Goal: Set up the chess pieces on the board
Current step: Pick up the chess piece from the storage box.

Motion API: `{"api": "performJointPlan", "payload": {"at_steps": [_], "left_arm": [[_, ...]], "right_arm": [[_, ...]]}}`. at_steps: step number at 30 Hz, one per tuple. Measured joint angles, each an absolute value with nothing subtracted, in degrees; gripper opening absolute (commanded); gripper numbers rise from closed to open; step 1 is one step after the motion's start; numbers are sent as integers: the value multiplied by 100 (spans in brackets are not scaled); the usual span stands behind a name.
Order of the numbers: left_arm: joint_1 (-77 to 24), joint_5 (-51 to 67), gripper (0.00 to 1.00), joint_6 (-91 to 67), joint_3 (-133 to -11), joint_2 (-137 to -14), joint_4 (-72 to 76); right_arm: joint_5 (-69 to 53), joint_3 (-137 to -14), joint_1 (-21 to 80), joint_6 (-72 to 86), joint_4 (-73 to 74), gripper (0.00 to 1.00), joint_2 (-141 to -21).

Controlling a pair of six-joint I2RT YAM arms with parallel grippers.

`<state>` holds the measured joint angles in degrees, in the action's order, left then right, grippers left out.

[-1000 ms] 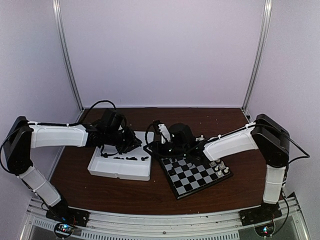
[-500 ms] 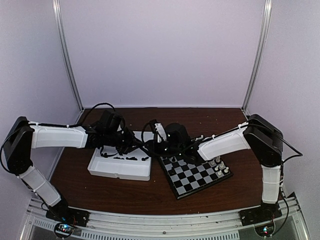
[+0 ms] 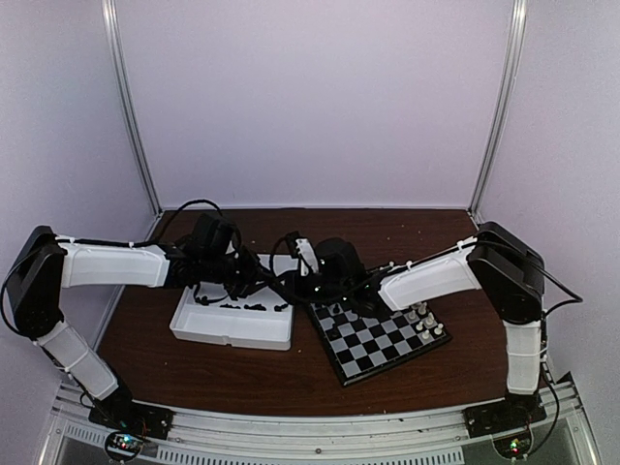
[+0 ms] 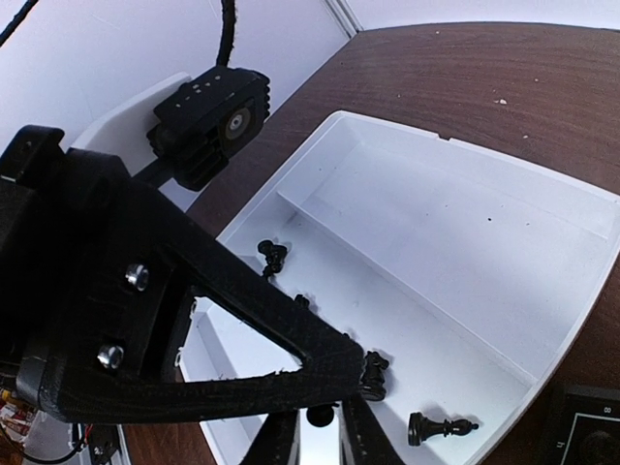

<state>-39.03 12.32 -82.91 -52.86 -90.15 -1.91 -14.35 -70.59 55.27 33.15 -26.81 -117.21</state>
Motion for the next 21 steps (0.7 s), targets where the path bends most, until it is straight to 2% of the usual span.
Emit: {"api": "performJointPlan", "payload": {"at_steps": [7, 11, 14, 18, 21], "left_arm": [[-3883, 1194, 16, -8289, -5260, -8980, -148], [-3883, 1162, 20, -8278, -5201, -8899, -152], [-3883, 1155, 30, -8206, -5194, -8829, -150], [-3883, 1157, 52, -7964, -5194, -8698, -156], [-3841, 1140, 55, -7653, -5203, -8482, -309]], "right_arm": [[-1385, -7100, 5527, 3365, -2620, 0, -11736], [-1374, -7172, 5527, 3343, -2523, 0, -11734], [-1367, -7203, 5524, 3345, -2502, 0, -11734], [-1365, -7203, 5516, 3343, -2401, 0, -11734], [-1374, -7203, 5481, 3334, -2239, 0, -11732]]}}
